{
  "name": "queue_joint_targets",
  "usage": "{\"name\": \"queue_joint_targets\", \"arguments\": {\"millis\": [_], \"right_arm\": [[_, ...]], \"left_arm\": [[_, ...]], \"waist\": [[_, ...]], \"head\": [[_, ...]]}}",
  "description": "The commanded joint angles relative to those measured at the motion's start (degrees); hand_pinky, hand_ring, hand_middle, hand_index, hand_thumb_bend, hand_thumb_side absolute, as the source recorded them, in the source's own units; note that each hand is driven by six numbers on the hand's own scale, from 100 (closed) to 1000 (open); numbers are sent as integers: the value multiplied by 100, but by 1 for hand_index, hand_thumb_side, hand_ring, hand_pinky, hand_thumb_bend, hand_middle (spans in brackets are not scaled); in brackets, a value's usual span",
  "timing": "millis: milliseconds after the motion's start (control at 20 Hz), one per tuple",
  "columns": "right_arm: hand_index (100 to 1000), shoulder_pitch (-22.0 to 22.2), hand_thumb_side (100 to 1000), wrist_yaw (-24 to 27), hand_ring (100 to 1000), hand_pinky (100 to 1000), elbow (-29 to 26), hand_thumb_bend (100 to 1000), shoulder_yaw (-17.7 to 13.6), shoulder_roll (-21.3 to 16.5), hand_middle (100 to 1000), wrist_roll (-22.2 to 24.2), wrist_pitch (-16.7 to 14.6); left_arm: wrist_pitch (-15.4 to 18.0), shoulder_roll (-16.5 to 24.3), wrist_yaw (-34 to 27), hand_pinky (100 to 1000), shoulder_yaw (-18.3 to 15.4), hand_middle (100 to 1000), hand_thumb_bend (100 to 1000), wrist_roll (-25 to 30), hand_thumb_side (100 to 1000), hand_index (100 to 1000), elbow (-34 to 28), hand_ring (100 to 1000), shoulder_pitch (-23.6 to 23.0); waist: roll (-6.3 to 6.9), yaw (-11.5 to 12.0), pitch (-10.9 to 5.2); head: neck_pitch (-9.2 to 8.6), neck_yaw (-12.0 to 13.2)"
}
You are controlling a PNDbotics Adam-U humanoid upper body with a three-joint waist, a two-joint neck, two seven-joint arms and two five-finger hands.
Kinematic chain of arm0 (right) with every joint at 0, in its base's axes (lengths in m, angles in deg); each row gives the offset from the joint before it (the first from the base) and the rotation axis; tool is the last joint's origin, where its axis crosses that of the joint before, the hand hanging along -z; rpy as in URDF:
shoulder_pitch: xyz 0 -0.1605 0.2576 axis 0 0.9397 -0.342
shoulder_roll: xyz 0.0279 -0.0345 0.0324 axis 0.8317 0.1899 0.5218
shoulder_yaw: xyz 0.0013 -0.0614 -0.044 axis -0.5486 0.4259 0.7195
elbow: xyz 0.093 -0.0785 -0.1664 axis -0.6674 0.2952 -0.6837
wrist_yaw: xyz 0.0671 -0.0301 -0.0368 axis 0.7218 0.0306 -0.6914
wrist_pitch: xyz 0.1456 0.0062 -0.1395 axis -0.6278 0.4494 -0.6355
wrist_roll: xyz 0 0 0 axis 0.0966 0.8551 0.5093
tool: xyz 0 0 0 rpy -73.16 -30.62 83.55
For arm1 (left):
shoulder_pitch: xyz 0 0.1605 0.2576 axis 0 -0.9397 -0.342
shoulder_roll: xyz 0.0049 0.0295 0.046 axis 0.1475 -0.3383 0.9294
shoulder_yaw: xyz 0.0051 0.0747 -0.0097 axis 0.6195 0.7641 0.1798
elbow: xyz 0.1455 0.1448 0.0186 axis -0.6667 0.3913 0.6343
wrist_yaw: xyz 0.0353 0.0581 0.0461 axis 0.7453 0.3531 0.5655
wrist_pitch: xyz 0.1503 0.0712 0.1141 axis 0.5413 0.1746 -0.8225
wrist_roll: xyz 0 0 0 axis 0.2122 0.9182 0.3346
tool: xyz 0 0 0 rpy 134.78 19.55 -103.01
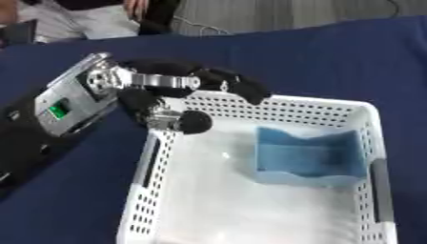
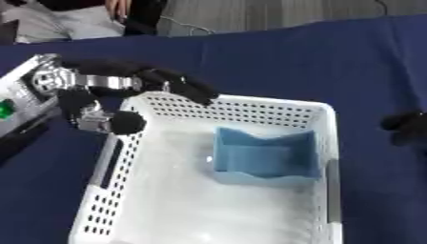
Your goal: Pick up objects on the table and place them in the box.
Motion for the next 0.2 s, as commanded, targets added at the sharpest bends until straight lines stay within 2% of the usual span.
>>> {"name": "queue_joint_targets", "arguments": {"millis": [50, 100, 150, 200], "right_arm": [[100, -36, 837, -11, 663, 764, -77, 119, -8, -117, 677, 1708, -1734], [100, -35, 836, -15, 663, 764, -77, 120, -8, -117, 677, 1708, -1738], [100, -30, 836, -23, 664, 765, -77, 120, -10, -117, 677, 1708, -1743], [100, -27, 836, -31, 664, 765, -77, 120, -12, -116, 678, 1708, -1748]], "left_arm": [[867, 106, 93, 947, -162, 1000, 108, 577, 1000, 1000, -10, 935, 52], [912, 95, 90, 919, -194, 1000, 100, 465, 1000, 1000, -18, 916, 44], [983, 84, 62, 846, -247, 964, 100, 291, 1000, 1000, -36, 856, 29], [1063, 86, 37, 773, -295, 908, 100, 103, 948, 989, -56, 788, 8]], "waist": [[-16, 8, -93], [-19, 12, -90], [-22, 20, -86], [-24, 26, -83]], "head": [[22, -31], [22, -32], [21, -34], [21, -36]]}}
